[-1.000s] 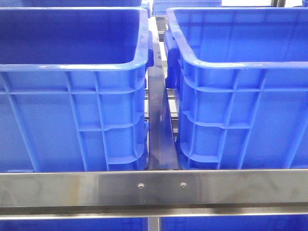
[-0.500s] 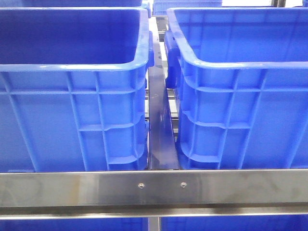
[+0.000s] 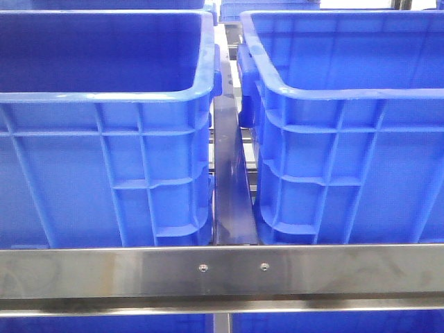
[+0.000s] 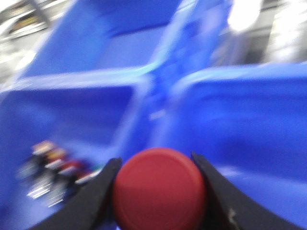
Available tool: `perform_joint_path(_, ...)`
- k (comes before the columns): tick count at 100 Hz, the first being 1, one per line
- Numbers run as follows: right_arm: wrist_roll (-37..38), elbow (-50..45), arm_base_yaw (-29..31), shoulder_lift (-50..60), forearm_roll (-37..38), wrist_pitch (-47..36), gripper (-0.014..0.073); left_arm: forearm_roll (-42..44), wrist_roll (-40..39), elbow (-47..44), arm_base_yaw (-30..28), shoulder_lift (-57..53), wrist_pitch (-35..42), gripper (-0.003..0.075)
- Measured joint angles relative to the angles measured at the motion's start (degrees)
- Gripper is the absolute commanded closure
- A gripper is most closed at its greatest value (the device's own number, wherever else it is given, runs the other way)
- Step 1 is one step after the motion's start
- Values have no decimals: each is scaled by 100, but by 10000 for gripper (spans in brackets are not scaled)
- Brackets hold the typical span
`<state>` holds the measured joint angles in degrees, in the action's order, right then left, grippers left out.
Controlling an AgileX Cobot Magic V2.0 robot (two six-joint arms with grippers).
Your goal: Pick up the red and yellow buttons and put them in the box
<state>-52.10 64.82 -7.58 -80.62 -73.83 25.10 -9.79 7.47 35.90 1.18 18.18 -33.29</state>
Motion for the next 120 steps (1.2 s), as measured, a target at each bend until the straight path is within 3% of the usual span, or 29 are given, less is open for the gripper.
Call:
perform_joint_path(28,279,0,463,-824,-65,-340,539,0,0,0,0,0,13,216)
perform_joint_path(41,639,0,660,-1365,-727,-345,539,0,0,0,0,0,22,216)
perform_joint_path(73,741,-286,779,-1962,-2748,-345,539,0,-9,0,0,0,22,216)
perform_joint_path(120,751,-289,779,-2135,-2999,-1351,539,0,-9,0,0,0,22,217)
